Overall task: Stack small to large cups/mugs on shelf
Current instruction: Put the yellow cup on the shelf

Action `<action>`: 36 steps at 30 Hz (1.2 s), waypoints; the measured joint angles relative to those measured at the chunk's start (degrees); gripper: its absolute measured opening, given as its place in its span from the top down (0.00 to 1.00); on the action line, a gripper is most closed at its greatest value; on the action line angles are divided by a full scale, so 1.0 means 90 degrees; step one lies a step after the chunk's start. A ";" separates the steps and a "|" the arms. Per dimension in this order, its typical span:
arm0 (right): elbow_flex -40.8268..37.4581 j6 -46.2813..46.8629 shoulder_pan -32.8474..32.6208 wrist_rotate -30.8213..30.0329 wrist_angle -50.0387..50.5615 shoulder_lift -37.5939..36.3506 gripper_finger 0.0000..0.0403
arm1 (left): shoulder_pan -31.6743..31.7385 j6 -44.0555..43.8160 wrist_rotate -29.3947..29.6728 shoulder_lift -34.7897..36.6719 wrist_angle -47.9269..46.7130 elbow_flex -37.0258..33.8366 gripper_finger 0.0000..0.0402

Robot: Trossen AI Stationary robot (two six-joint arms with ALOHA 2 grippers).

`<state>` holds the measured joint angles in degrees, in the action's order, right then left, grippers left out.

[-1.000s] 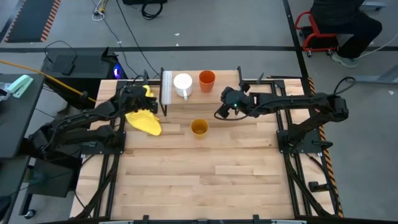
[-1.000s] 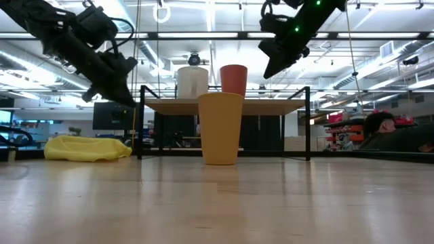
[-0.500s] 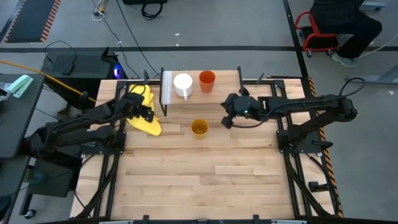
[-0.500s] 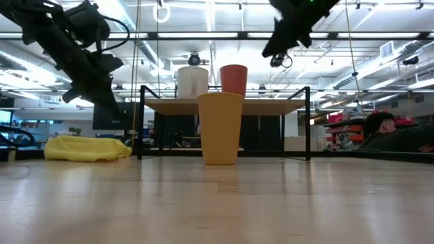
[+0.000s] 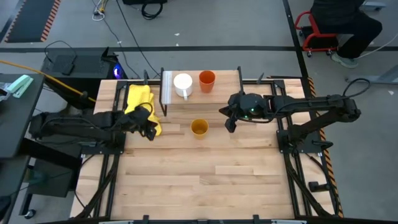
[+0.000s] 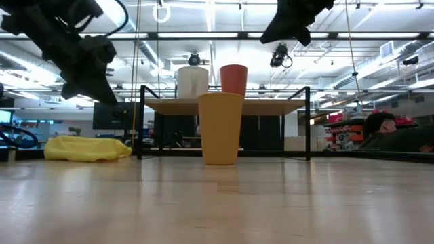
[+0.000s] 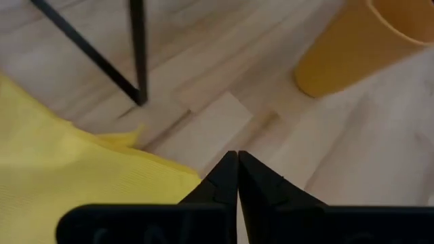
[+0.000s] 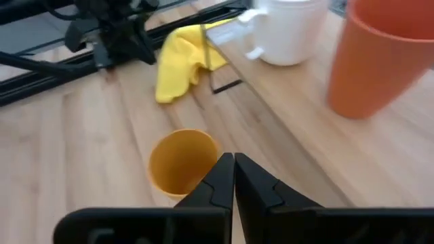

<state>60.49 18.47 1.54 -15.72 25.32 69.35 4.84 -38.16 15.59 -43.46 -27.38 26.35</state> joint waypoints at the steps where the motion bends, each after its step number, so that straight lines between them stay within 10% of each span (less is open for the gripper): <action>1: -0.0001 0.0001 -0.0033 0.0066 -0.0045 0.0013 0.95 | -0.0193 -0.0075 0.0125 -0.0001 0.0000 0.0000 0.96; 14: 0.1696 -0.0351 -0.0570 0.0153 0.0393 0.0702 0.95 | -0.1880 -0.1195 0.1294 -0.0046 0.0741 -0.0807 0.94; 36: 0.4840 0.0442 -0.0155 0.0314 0.3797 0.3704 0.78 | -0.1996 -0.0170 0.1450 -0.0046 0.2594 -0.1190 0.94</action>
<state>104.05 22.45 0.14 -12.89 59.49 102.68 -13.13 -39.69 28.64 -43.88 -4.03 15.64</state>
